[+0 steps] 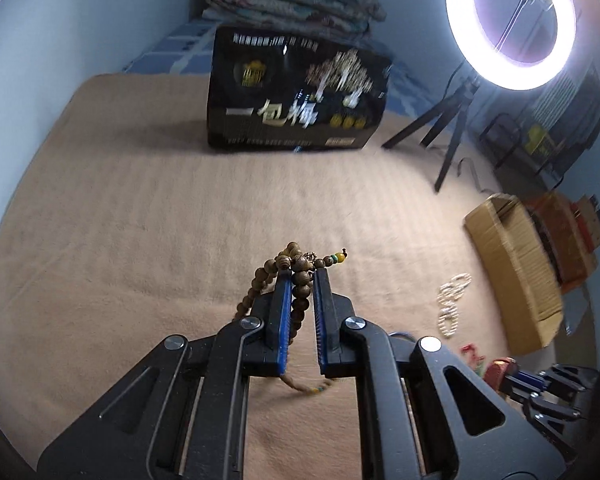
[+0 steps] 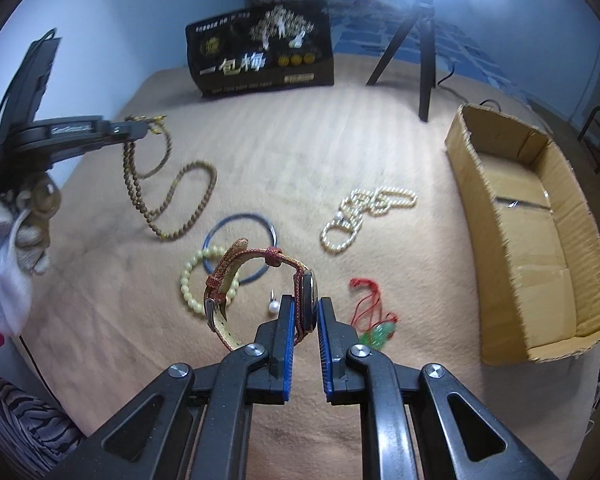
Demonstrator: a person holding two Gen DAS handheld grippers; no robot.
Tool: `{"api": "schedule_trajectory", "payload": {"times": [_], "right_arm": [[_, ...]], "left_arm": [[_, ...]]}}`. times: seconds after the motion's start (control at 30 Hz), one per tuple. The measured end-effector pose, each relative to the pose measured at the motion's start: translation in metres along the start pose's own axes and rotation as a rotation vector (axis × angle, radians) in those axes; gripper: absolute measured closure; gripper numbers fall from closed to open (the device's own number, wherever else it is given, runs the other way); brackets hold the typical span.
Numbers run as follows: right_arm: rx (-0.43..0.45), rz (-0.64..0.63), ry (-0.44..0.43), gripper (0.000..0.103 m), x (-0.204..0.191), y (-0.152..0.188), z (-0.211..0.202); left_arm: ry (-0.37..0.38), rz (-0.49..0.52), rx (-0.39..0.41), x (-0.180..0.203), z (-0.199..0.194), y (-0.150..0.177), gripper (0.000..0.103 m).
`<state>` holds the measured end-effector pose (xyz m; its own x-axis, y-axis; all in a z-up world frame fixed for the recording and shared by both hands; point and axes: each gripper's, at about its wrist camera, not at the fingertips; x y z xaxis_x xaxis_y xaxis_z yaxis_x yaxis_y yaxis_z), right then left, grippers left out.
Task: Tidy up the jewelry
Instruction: 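Lift the bead necklace and watch and carry both into the cardboard box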
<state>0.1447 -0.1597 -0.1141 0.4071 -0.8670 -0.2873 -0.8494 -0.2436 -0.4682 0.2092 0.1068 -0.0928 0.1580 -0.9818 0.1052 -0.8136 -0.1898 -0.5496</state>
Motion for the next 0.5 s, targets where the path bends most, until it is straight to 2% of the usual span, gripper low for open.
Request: {"api": "schedule_trajectory", "payload": {"times": [0.17,0.5], "right_arm": [[0.066,0.016,0.015,0.094,0.010,-0.010,-0.019],[0.162,0.085,0.062,0.094,0.044,-0.021,-0.056]], "left_arm": [[0.042,0.005,0.072,0.012,-0.038,-0.008,0.095],[0.129,0.058,0.164,0.057,-0.092,-0.036,0.095]]}}
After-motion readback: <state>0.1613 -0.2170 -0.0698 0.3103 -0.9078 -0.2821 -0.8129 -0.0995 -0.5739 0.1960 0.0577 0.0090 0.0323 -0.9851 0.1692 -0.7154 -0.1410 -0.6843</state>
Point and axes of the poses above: each gripper's, at about its wrist camera, not at the fingertips, and z roughly the way its jaws point, x to its right, y to its underside, and after that the axes turned 13 degrees about -y, right-handed
